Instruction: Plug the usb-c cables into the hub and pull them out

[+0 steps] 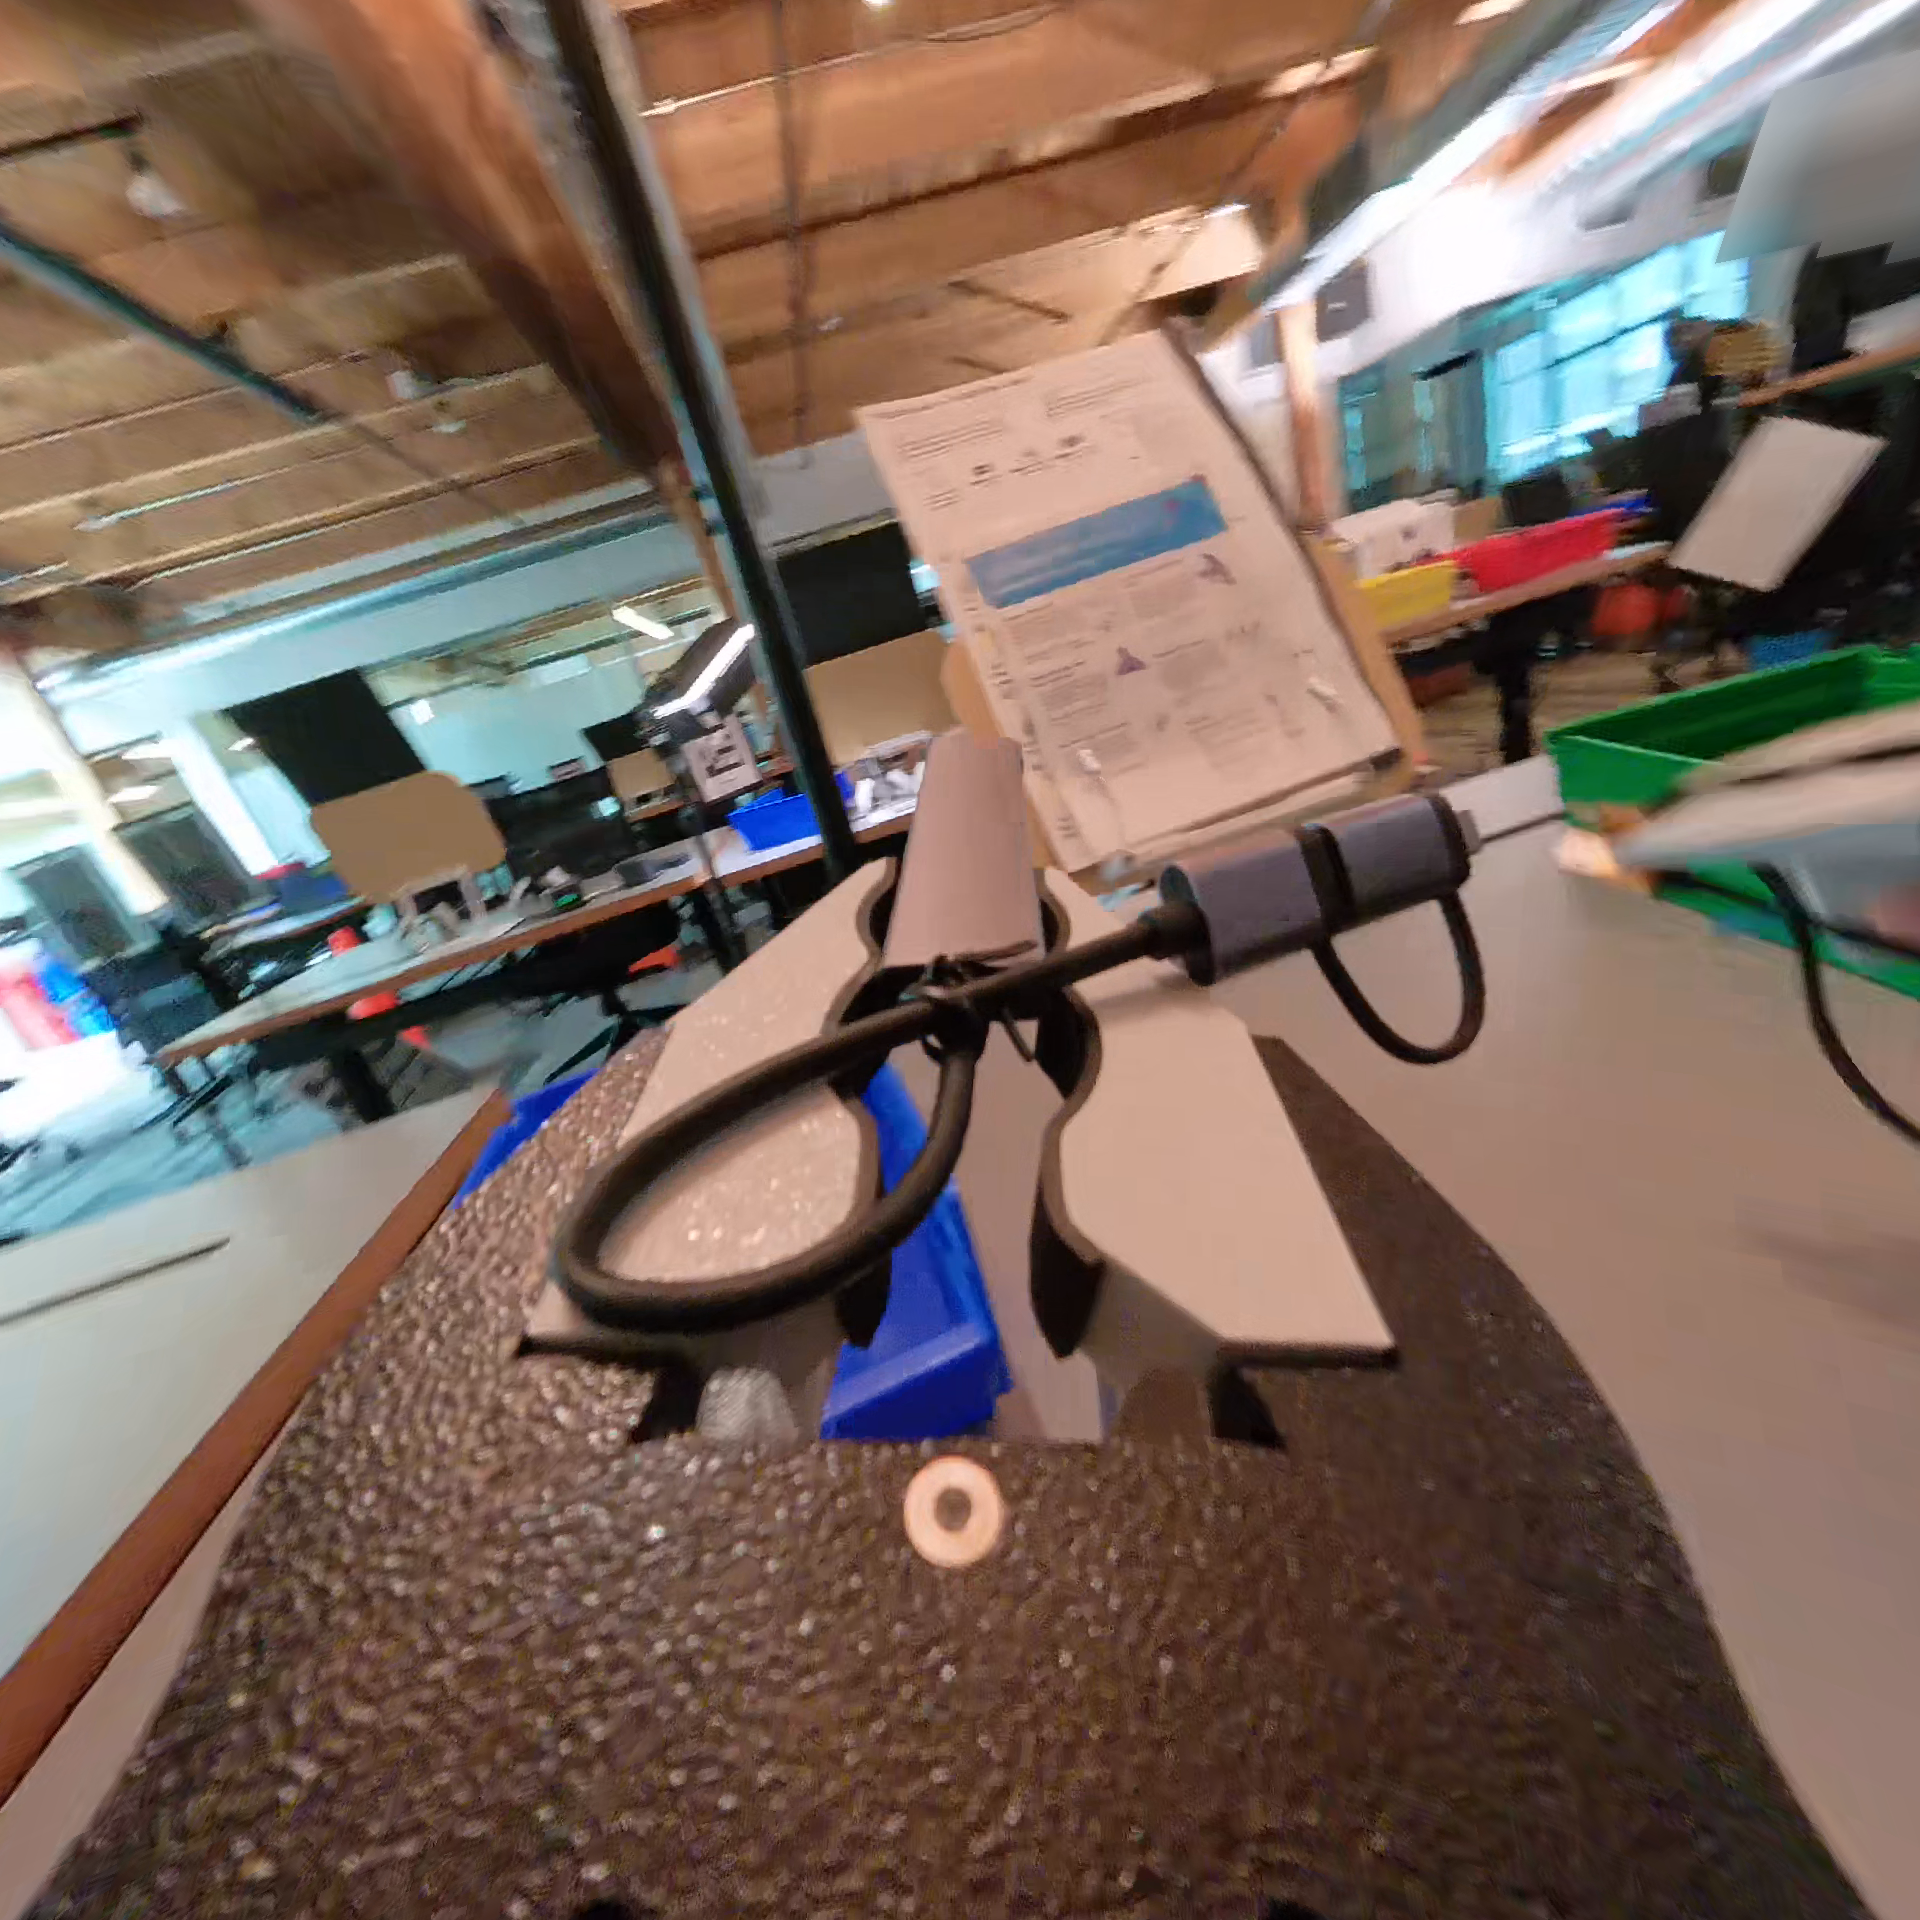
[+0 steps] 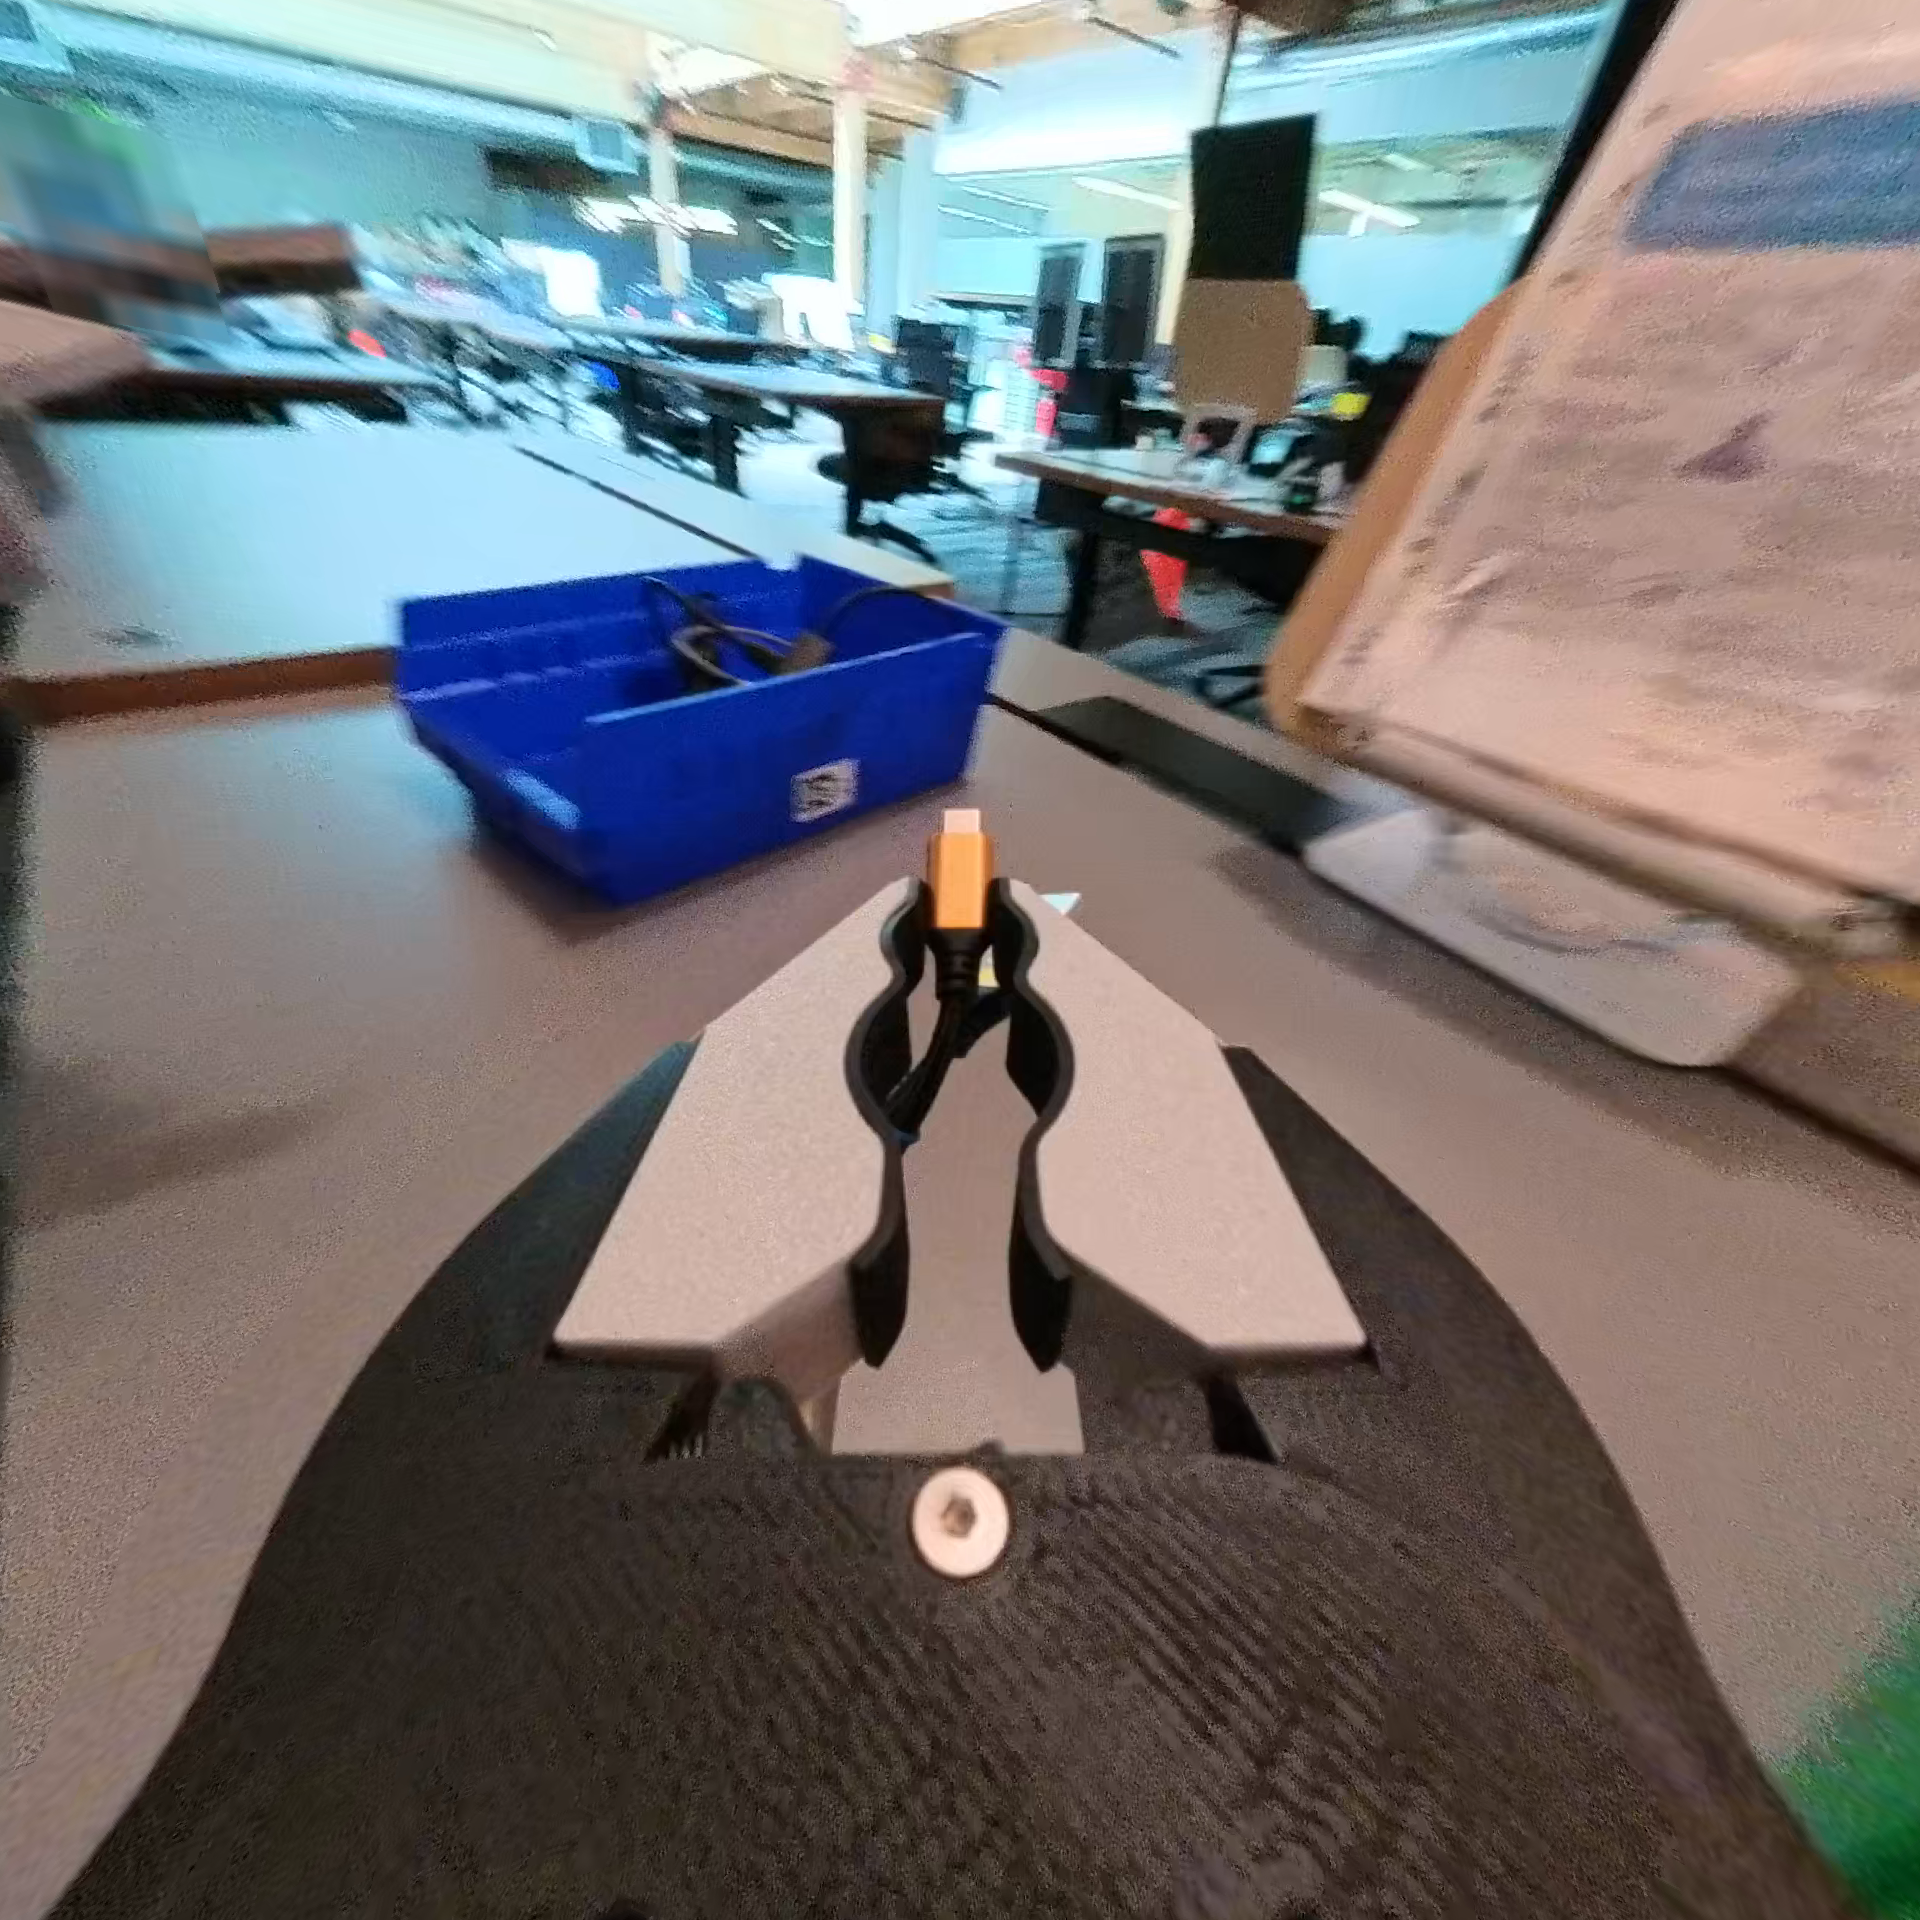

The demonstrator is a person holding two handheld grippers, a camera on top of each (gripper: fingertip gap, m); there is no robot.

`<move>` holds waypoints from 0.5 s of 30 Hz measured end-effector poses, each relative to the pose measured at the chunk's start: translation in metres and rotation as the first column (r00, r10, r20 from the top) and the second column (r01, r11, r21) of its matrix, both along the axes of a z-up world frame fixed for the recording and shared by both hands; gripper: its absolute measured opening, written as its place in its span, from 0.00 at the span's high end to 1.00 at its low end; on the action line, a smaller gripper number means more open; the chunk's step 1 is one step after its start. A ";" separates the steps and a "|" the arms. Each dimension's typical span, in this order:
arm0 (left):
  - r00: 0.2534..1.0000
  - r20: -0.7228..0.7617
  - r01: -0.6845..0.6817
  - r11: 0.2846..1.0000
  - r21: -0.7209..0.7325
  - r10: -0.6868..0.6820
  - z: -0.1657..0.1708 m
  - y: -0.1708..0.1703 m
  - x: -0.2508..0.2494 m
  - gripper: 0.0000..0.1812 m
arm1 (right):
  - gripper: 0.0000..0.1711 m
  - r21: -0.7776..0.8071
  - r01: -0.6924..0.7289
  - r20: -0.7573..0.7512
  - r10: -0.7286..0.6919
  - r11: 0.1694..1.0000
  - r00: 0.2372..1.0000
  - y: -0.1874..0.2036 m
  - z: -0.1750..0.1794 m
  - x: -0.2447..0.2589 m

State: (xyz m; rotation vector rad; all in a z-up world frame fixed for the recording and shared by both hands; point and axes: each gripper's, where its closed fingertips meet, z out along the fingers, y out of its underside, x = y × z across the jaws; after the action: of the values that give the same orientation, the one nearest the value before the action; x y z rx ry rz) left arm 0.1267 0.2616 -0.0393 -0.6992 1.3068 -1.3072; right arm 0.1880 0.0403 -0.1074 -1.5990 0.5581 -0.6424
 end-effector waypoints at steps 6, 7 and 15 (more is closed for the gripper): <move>0.977 -0.073 0.210 0.970 0.119 -0.202 -0.027 -0.064 -0.002 0.87 | 0.94 -0.235 0.574 0.355 -0.481 0.784 0.802 -0.192 0.054 0.037; 0.970 -0.092 0.235 0.964 0.122 -0.225 -0.032 -0.071 -0.002 0.87 | 0.93 -0.321 0.572 0.393 -0.443 0.755 0.806 -0.207 0.047 0.042; 0.947 -0.161 0.295 0.950 0.104 -0.277 -0.046 -0.091 0.002 0.87 | 0.92 -0.925 0.199 0.200 -0.030 0.323 0.979 -0.262 -0.068 0.071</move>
State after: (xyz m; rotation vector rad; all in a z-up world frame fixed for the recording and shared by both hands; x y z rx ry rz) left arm 0.1288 0.1706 -0.0853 -0.5363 1.6429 -1.4085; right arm 0.2588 -0.2222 -0.1756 -2.6108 0.1165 -1.3640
